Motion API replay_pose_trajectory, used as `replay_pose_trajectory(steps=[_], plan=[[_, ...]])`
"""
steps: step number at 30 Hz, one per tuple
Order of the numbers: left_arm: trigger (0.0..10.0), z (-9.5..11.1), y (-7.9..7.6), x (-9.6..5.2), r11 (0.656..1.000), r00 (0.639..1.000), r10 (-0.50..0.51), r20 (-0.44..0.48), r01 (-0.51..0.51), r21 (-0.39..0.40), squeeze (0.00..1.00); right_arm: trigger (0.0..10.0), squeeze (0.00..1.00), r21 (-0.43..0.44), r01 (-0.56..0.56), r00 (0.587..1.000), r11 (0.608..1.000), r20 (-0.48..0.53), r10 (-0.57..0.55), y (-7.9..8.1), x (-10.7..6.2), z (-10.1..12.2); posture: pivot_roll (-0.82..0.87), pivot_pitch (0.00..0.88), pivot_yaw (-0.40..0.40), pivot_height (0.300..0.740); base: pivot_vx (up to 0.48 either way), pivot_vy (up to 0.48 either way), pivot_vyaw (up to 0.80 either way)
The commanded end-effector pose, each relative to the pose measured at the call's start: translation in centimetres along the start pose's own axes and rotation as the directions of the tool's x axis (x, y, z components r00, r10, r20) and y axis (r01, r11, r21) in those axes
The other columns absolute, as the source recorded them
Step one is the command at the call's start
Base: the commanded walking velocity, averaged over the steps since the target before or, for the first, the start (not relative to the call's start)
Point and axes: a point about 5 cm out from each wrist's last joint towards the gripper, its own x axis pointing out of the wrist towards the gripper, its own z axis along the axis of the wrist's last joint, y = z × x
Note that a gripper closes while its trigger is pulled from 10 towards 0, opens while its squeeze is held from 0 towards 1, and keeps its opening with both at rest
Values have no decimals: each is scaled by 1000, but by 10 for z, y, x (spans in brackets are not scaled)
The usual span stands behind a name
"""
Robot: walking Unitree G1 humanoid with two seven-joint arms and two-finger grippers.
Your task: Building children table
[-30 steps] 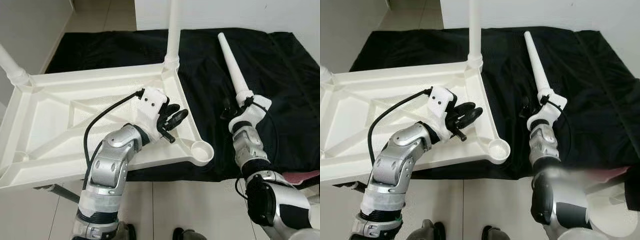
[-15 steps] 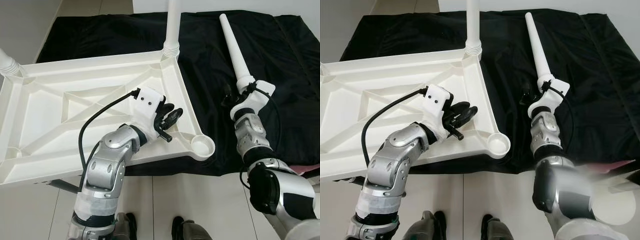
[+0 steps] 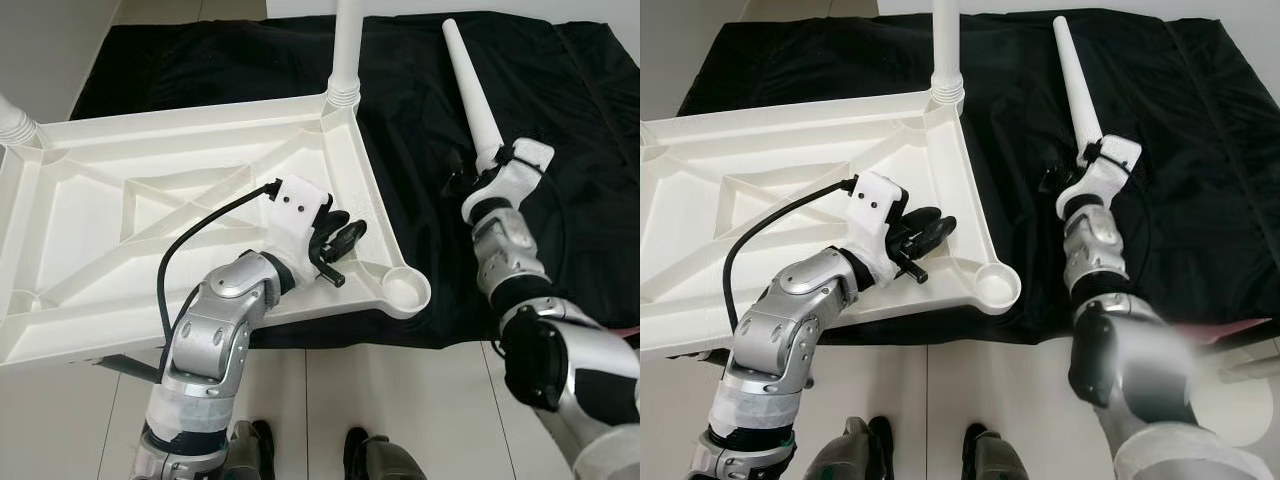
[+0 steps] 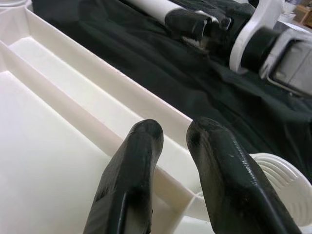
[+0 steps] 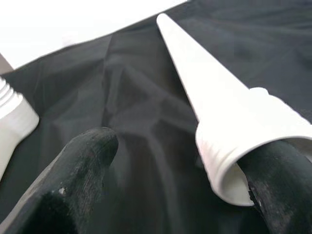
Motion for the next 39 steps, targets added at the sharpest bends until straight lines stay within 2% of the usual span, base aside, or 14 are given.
replay_pose_trajectory(steps=[1, 4, 5, 13, 22, 30, 32, 33, 34, 39], plan=[[10000, -1, -1, -2, 1000, 1000, 24, -6, -24, -4, 0, 1020, 0, 5, -2, 999, 1000, -33, 2, -1, 0, -4, 114, 268, 19, 740, 0, 0, 0], [10000, -1, -2, -2, 1000, 1000, 24, -7, -24, -4, 0, 1020, 0, 0, -5, 999, 1000, -34, 5, 0, 1, -2, 117, 268, 19, 740, 0, 0, 0], [10000, -1, -1, -3, 1000, 1000, 27, -7, -27, -1, 0, 0, 0, -5, 4, 999, 1000, -35, -4, -1, 2, 0, 128, 266, 17, 740, 0, 0, 0], [10000, -1, 0, -4, 999, 999, 32, -11, -32, 3, 0, 0, 0, 12, 15, 999, 1000, -36, -14, -1, 4, 2, 135, 265, 16, 740, 0, 0, 0], [10000, -2, 5, -3, 999, 999, 41, -6, -41, 3, 0, 0, 0, -113, -9, 998, 994, 58, 16, 2, 0, 6, 113, 229, 11, 740, 0, 0, 0], [10000, -1, 12, 1, 999, 999, 50, 11, -50, 16, 0, 0, 0, -131, -7, 993, 991, 119, 23, 0, -7, 4, 78, 177, 8, 740, 0, 0, 0], [10000, 0, 14, 3, 999, 999, 49, 23, -49, 18, 0, 0, 0, -190, -6, 986, 982, 163, 38, 2, -12, 3, 65, 150, 7, 740, 0, 0, 0], [10000, 0, 14, 3, 999, 999, 49, 23, -49, 18, 0, 0, 0, -190, -6, 986, 982, 163, 38, 2, -12, 3, 65, 150, 7, 740, 0, 0, 0], [10000, 1, 15, 3, 999, 998, 46, 31, -47, 16, 0, 10000, 0, -219, 0, 981, 976, 191, 42, 3, -15, 3, 62, 144, 7, 740, 0, 0, 0], [10000, 3, 19, 5, 999, 998, 41, 43, -42, 20, 0, 10000, 0, -286, 8, 966, 958, 250, 66, 7, -25, 1, 49, 106, 1, 740, 0, 0, 0]])
